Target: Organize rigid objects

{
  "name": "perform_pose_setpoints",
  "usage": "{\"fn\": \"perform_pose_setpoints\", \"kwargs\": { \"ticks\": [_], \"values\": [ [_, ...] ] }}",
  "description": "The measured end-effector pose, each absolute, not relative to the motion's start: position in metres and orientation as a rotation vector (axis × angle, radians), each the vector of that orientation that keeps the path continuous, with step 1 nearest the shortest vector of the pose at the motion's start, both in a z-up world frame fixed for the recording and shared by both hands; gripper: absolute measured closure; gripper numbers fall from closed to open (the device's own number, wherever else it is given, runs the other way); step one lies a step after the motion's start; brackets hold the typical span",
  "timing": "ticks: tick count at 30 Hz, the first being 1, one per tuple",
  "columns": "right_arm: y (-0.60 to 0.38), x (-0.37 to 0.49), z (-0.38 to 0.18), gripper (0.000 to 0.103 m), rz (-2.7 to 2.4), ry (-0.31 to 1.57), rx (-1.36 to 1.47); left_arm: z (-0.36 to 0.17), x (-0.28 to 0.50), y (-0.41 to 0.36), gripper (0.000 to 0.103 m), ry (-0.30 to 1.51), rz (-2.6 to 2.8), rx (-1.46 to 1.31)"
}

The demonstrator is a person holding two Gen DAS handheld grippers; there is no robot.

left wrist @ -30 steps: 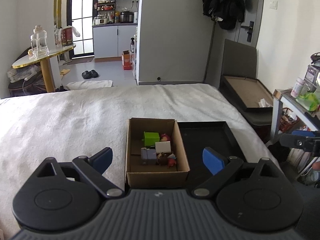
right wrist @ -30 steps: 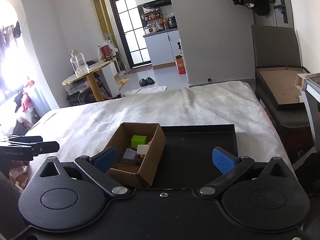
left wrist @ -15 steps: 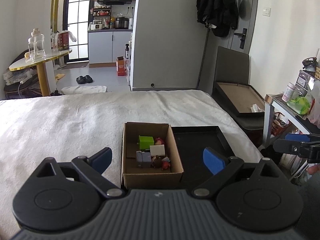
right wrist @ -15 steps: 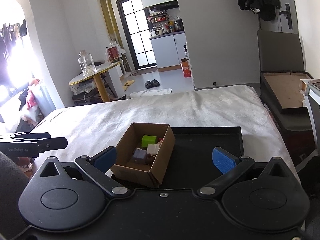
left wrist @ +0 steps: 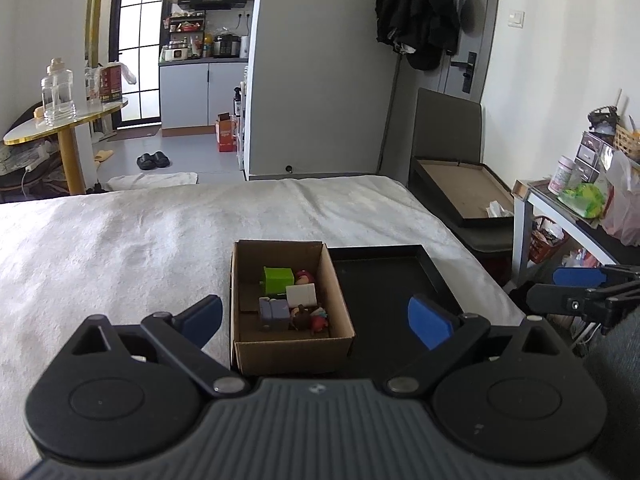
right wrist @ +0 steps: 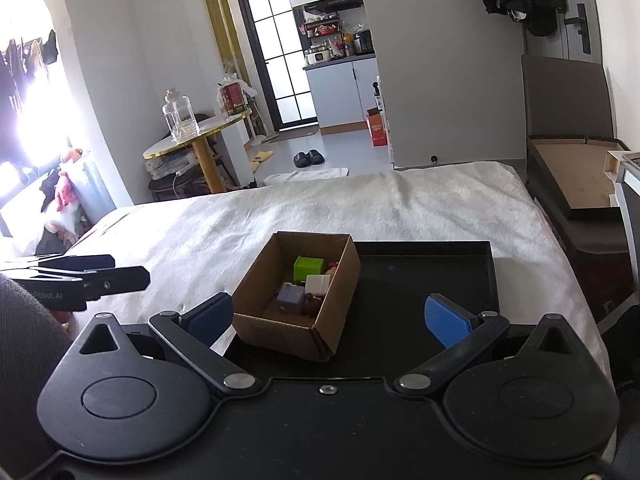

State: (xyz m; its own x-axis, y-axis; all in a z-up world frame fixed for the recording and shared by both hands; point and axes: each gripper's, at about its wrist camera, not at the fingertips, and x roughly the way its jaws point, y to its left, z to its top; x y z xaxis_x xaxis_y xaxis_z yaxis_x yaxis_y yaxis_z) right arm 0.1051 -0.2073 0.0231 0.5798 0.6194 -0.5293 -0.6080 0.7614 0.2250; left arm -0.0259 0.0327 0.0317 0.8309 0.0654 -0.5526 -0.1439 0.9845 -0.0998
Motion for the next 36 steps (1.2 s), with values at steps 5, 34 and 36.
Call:
{"fn": "perform_pose_setpoints", "kwargs": {
  "ticks": [5,34,36],
  "values": [
    [-0.203,0.101,0.02,0.0,0.727,0.639,0.018,0.029,-0.027,0.032,0.004,0.591,0.112,-0.138],
    [-0.2,0.098,0.012,0.0,0.73,0.724,0.014,0.019,-0.024,0.029,0.003,0.633,0.108,-0.184],
    [-0.2,0.098,0.013,0.0,0.729,0.726,0.015,0.019,-0.023,0.028,0.003,0.637,0.102,-0.183]
  ]
}}
